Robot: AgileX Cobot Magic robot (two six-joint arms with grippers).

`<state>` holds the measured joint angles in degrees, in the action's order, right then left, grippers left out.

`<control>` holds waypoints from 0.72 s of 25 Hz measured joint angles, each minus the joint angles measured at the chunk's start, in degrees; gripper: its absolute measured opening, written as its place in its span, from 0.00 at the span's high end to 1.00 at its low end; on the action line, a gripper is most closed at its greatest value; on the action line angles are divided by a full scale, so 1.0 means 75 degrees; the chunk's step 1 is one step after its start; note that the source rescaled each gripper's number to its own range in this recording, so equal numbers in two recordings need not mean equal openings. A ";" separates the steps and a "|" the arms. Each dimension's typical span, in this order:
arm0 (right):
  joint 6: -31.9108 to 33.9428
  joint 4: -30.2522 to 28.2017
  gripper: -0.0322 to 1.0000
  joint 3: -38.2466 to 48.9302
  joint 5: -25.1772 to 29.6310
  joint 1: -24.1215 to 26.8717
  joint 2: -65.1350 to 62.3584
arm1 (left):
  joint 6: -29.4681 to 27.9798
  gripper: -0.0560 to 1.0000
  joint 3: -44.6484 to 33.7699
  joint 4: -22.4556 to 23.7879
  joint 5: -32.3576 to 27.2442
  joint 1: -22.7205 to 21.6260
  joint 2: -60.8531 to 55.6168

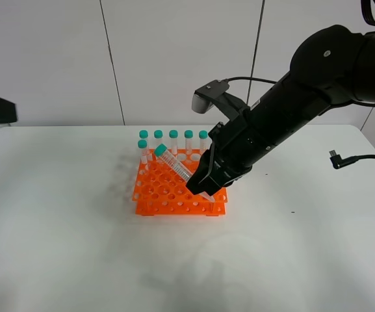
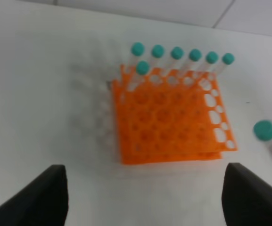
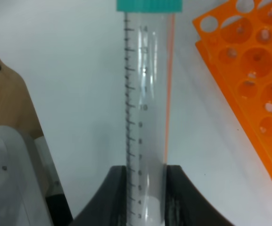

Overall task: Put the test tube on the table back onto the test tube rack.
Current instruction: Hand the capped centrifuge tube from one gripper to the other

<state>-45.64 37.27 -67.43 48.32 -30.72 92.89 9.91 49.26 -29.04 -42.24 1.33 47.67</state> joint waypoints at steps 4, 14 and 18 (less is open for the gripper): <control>-0.0026 0.0000 0.93 0.0000 -0.0006 0.0000 0.0000 | 0.1327 0.12 0.0000 -0.1981 0.0220 0.0000 0.1376; -0.0049 -0.0007 0.93 0.0000 -0.0157 0.0000 0.0000 | 0.4309 0.12 0.0000 -0.6028 -0.0014 0.0138 0.3635; -0.0049 -0.0007 0.93 0.0000 -0.0226 0.0000 0.0000 | 0.4576 0.12 0.0000 -0.6220 0.0365 0.0881 0.3993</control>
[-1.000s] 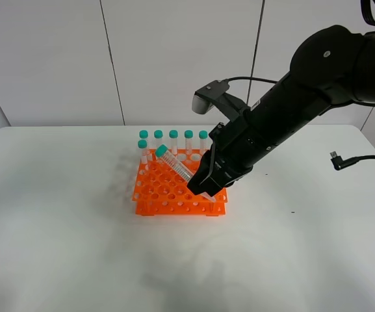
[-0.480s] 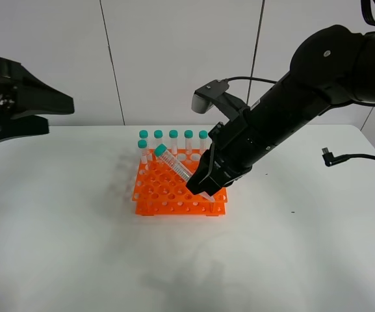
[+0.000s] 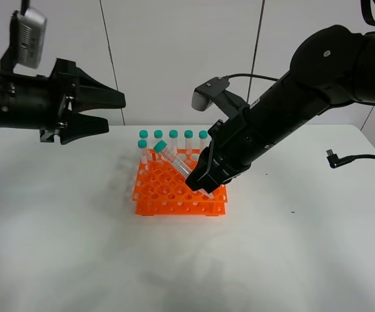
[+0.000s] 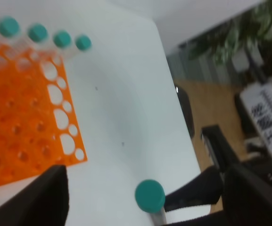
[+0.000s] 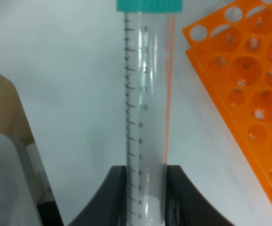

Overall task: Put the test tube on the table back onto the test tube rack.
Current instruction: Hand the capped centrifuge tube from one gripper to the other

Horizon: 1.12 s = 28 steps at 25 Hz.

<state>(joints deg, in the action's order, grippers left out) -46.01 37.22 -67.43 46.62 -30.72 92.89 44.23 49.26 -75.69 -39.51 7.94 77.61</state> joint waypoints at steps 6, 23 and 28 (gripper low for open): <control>0.0000 0.0000 0.93 0.0000 -0.0002 0.0000 0.0000 | 0.0111 0.12 0.0000 -0.0008 0.1057 0.0976 0.0087; -0.0006 0.0055 0.93 0.0000 -0.0182 0.0000 0.0000 | 0.1798 0.12 -0.0390 -0.2548 0.0420 0.1131 0.1204; -0.0006 0.0055 0.93 0.0000 -0.0207 0.0000 0.0000 | 0.1875 0.12 -0.0390 -0.2627 0.0236 0.1131 0.1269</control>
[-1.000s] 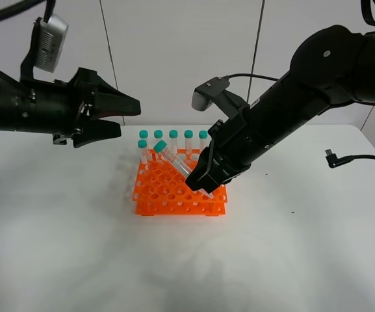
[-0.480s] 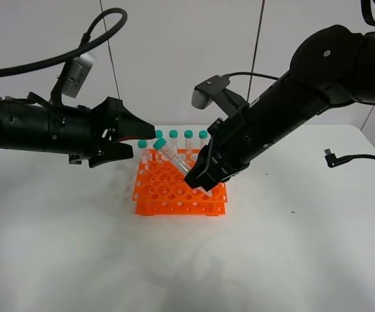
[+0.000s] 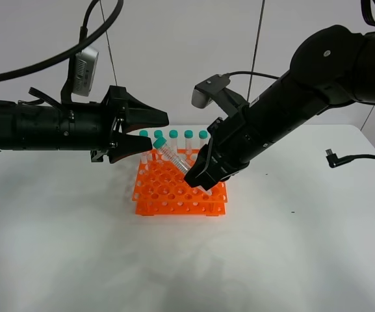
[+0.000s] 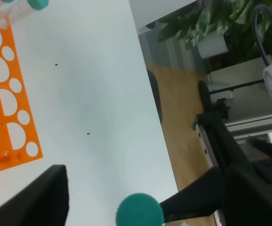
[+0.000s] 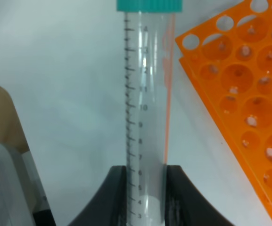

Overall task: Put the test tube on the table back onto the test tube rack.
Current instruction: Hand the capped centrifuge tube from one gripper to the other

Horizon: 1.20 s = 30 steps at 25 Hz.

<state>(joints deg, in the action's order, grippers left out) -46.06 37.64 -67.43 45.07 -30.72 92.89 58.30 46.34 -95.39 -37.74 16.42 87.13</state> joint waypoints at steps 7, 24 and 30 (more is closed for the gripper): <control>0.0000 0.0000 0.93 0.0000 -0.0016 0.0000 0.0000 | 0.0006 0.12 0.0000 -0.0017 -0.0041 0.0000 0.0000; 0.0000 0.0053 0.93 0.0000 -0.0023 0.0000 0.0000 | 0.0563 0.12 0.0000 -0.0427 0.0168 0.0527 0.0337; 0.0236 0.0053 0.93 0.0000 -0.0140 0.0000 0.0000 | 0.0579 0.12 0.0000 -0.0485 -0.0039 0.0167 0.0337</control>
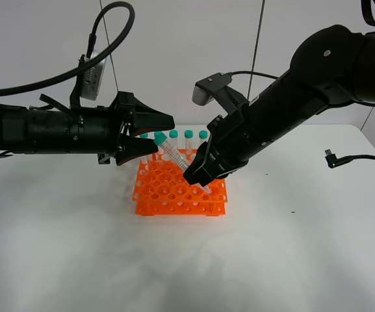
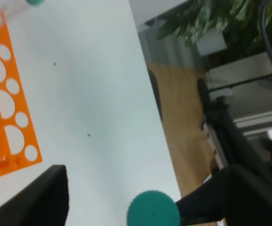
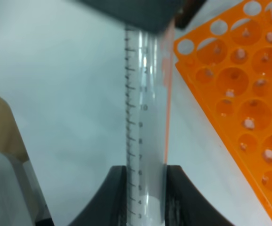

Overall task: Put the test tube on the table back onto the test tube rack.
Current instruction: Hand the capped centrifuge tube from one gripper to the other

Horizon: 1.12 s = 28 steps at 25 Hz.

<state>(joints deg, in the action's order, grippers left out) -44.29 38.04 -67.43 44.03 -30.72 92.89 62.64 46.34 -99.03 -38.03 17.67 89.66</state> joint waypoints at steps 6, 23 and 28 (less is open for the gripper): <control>0.0026 0.0000 0.93 0.0000 -0.0022 0.0000 0.0000 | 0.0000 0.16 0.0000 -0.0007 -0.0137 -0.0010 0.0000; -0.0101 0.0000 0.93 0.0000 0.0013 0.0000 0.0000 | 0.0000 0.30 0.0000 -0.0007 -0.0350 -0.0010 0.0000; -0.0149 0.0006 0.93 0.0000 0.0078 0.0000 0.0000 | 0.0000 0.39 0.0000 -0.0007 -0.0356 -0.0010 0.0000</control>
<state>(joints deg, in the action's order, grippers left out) -45.41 38.08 -67.43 44.61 -30.72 92.89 62.64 46.34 -99.08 -40.70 17.59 89.66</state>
